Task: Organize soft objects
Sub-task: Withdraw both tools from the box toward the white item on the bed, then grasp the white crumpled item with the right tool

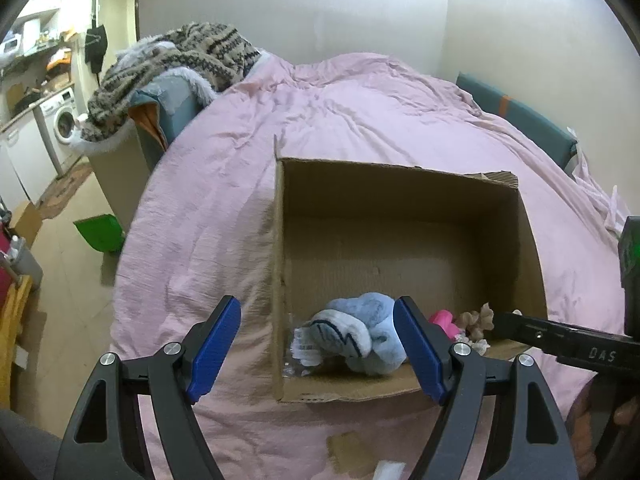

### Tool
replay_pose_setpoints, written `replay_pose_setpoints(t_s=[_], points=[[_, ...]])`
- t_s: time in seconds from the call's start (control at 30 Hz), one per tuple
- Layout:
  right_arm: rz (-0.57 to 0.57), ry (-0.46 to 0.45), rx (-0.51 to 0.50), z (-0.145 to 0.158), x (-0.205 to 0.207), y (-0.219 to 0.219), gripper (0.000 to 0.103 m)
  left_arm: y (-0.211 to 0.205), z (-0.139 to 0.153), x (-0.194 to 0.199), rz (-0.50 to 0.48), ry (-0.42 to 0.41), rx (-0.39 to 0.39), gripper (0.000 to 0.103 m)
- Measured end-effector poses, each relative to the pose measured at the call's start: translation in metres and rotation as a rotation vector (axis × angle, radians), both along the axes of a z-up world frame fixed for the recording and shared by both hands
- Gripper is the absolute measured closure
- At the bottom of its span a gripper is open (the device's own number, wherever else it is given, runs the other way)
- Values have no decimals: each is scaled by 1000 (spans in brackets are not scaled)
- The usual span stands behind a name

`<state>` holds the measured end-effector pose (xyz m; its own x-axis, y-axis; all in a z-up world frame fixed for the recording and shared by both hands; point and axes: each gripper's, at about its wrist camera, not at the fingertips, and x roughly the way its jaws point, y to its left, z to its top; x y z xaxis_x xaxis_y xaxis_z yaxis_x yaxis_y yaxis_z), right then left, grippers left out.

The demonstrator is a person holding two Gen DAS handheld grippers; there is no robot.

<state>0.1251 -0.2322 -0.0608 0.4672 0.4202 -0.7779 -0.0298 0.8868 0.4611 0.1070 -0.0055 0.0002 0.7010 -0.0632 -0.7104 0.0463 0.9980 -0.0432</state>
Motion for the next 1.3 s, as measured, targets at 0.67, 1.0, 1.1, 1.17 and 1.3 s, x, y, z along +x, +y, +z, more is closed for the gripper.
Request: replay_pose_setpoints(t_s=[0.67, 1.0, 1.1, 1.17, 1.3], points=[[57, -15, 2, 11, -35, 15, 26, 26, 4, -43, 76, 85, -84, 27], [99, 54, 43, -3, -52, 33, 26, 41, -6, -55, 141, 162, -94, 27], [124, 89, 64, -10, -52, 40, 26, 42, -10, -54, 157, 173, -88, 27], [160, 135, 104, -18, -50, 47, 26, 43, -12, -52, 166, 185, -86, 27], [215, 246, 158, -40, -48, 62, 26, 46, -21, -47, 186, 223, -100, 27]])
